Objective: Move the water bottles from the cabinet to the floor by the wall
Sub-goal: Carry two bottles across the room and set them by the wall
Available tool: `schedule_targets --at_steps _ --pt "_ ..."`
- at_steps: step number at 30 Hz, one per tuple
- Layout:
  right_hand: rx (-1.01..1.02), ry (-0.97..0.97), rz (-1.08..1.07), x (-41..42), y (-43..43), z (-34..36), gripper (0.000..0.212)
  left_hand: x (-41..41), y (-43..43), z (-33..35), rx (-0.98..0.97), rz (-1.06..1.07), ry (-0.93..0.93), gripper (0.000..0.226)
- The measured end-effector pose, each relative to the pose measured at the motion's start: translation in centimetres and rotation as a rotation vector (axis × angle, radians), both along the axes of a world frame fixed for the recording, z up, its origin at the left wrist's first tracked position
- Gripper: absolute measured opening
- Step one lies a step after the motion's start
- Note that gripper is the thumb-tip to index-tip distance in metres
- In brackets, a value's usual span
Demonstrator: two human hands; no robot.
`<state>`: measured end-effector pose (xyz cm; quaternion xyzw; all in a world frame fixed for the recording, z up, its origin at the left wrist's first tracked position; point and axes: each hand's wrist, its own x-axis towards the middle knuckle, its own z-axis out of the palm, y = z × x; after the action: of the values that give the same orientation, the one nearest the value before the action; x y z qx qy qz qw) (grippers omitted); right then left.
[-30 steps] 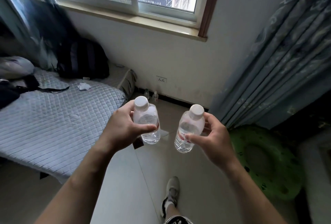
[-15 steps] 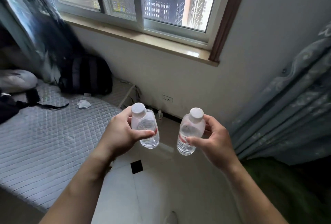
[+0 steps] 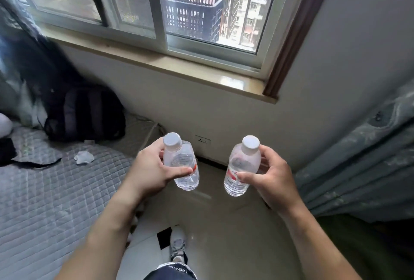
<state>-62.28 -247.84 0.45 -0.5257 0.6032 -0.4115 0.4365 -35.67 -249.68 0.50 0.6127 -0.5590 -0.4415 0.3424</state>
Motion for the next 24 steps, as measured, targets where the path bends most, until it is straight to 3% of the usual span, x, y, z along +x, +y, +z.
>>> schedule_targets --at_steps 12,24 --pt "0.017 -0.013 -0.169 4.4 -12.8 -0.2 0.065 3.9 -16.6 0.1 0.024 -0.149 -0.008 0.060" --pt "0.027 0.010 -0.249 4.7 -17.7 -0.1 0.062 2.7 -24.3 0.4 0.017 -0.238 -0.043 0.056"
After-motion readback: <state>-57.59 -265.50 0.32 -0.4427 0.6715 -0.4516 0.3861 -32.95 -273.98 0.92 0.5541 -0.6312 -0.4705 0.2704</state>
